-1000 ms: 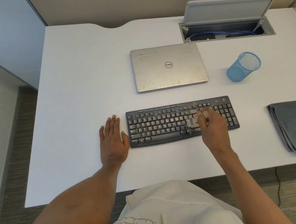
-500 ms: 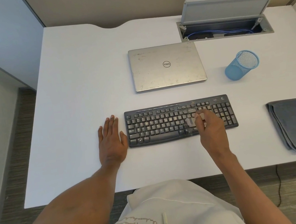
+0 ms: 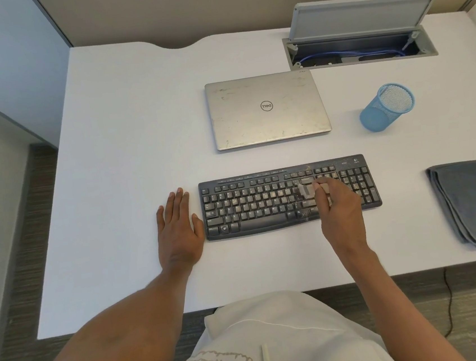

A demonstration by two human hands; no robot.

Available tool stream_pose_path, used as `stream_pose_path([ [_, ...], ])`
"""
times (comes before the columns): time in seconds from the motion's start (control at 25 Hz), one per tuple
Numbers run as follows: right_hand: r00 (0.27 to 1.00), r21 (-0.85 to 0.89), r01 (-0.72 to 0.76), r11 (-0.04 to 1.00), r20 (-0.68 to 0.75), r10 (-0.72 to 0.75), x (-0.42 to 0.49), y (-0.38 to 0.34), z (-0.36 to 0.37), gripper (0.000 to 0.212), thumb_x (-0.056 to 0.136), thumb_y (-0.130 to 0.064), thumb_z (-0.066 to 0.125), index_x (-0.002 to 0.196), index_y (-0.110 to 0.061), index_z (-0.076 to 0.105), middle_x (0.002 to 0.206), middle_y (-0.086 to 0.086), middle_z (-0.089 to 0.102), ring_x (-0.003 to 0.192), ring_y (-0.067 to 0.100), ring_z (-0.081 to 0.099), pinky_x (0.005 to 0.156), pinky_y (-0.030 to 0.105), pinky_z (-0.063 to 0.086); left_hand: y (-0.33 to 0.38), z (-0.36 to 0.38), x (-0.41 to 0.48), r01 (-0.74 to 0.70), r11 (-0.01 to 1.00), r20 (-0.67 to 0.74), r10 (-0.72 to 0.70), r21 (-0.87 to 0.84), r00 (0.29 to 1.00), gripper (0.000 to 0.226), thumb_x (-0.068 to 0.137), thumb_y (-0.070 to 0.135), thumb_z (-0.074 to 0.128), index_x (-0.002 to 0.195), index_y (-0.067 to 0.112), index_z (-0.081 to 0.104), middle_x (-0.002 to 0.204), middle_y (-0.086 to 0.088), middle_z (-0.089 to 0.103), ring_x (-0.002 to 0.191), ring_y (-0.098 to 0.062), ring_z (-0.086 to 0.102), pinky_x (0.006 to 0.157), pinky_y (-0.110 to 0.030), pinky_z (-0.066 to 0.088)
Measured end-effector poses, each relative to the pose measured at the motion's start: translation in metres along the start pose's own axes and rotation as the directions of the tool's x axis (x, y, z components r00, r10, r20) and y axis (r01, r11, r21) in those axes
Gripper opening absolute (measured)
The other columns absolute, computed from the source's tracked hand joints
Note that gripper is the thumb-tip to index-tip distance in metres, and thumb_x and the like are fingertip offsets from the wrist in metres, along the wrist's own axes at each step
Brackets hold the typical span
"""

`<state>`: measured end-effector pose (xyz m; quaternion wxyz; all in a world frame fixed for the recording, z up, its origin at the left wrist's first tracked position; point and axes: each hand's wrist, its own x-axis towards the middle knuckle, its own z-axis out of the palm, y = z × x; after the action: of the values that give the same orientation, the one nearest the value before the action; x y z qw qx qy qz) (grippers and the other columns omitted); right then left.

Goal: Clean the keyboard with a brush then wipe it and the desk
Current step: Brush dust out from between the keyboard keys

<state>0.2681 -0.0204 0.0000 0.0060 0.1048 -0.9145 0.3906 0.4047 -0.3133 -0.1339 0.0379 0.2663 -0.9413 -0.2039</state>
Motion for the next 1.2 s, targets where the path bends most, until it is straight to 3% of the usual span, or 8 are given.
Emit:
stream_pose_path([
  [0.2,0.995,-0.017,-0.074,0.997,0.07,0.075,-0.006,0.006,-0.001,0.019,0.107,-0.013,0.049,0.104,-0.005,0.066,0.083,0.012,0.067,0.077,0.031,0.061,0.065,0.046,0.05,0.0,0.001,0.0,-0.004,1.0,0.004,0.004,0.012,1.0,0.065,0.105,0.036,0.025,0.166,0.015,0.031,0.176,0.004,0.022,0.164,-0.011,0.01,0.134,-0.041,0.003],
  [0.36,0.994,-0.022,-0.083,0.996,0.075,0.084,-0.009,0.008,-0.005,0.021,0.107,-0.014,0.046,0.093,-0.007,0.061,0.077,0.009,0.061,0.072,0.031,0.057,0.06,0.046,0.047,-0.001,0.001,0.001,-0.004,1.0,0.008,0.004,0.019,1.0,0.066,0.105,0.037,0.024,0.166,0.016,0.031,0.176,0.004,0.021,0.164,-0.011,0.009,0.134,-0.04,0.003],
  [0.56,0.995,0.02,-0.092,0.996,0.032,0.091,-0.012,-0.006,0.0,0.02,0.107,-0.014,0.052,0.118,-0.01,0.067,0.091,-0.005,0.063,0.079,0.008,0.057,0.069,0.007,0.043,-0.001,0.001,0.001,-0.005,1.0,0.003,0.005,0.014,1.0,0.065,0.105,0.035,0.026,0.166,0.015,0.031,0.176,0.004,0.022,0.164,-0.011,0.01,0.134,-0.039,0.001],
  [0.72,0.982,-0.031,-0.108,0.994,0.152,0.112,-0.015,0.002,0.0,0.019,0.107,-0.013,0.046,0.1,-0.009,0.064,0.084,0.005,0.063,0.078,0.024,0.058,0.064,0.034,0.047,-0.001,0.001,0.0,-0.009,1.0,0.004,0.009,0.019,1.0,0.065,0.105,0.035,0.025,0.166,0.015,0.031,0.176,0.003,0.023,0.164,-0.012,0.011,0.134,-0.04,0.002],
  [0.84,0.982,-0.071,-0.021,0.997,0.186,0.034,-0.008,0.0,-0.008,0.017,0.107,-0.009,0.048,0.102,-0.015,0.063,0.091,-0.004,0.063,0.082,0.017,0.056,0.067,0.024,0.042,0.0,0.001,0.001,-0.005,1.0,0.002,0.005,0.013,1.0,0.065,0.105,0.035,0.026,0.166,0.015,0.032,0.176,0.003,0.023,0.164,-0.012,0.011,0.134,-0.04,0.002],
  [0.96,0.942,-0.089,0.137,0.987,0.32,-0.102,0.005,-0.007,-0.006,0.019,0.103,-0.007,0.054,0.109,-0.02,0.067,0.105,-0.004,0.069,0.096,0.017,0.061,0.081,0.033,0.048,-0.001,0.002,0.0,-0.006,1.0,-0.002,0.006,0.007,1.0,0.064,0.105,0.034,0.027,0.166,0.014,0.033,0.176,0.003,0.024,0.164,-0.012,0.011,0.134,-0.04,0.003],
  [1.08,0.891,-0.158,0.224,0.962,0.432,-0.137,0.016,-0.02,0.002,0.018,0.103,-0.012,0.054,0.106,-0.024,0.068,0.096,-0.009,0.068,0.088,0.017,0.061,0.074,0.035,0.05,0.0,0.001,0.0,-0.009,1.0,-0.006,0.009,0.007,1.0,0.063,0.106,0.034,0.027,0.165,0.014,0.033,0.175,0.002,0.024,0.164,-0.012,0.012,0.134,-0.041,0.003],
  [1.2,0.818,-0.173,0.159,0.972,0.574,-0.032,0.027,-0.025,0.006,0.023,0.103,-0.008,0.047,0.1,-0.024,0.064,0.086,-0.003,0.065,0.076,0.019,0.06,0.063,0.038,0.049,0.001,-0.001,0.0,-0.006,1.0,0.004,0.006,0.01,1.0,0.064,0.106,0.035,0.026,0.166,0.015,0.032,0.176,0.003,0.023,0.164,-0.012,0.011,0.134,-0.04,0.002],
])
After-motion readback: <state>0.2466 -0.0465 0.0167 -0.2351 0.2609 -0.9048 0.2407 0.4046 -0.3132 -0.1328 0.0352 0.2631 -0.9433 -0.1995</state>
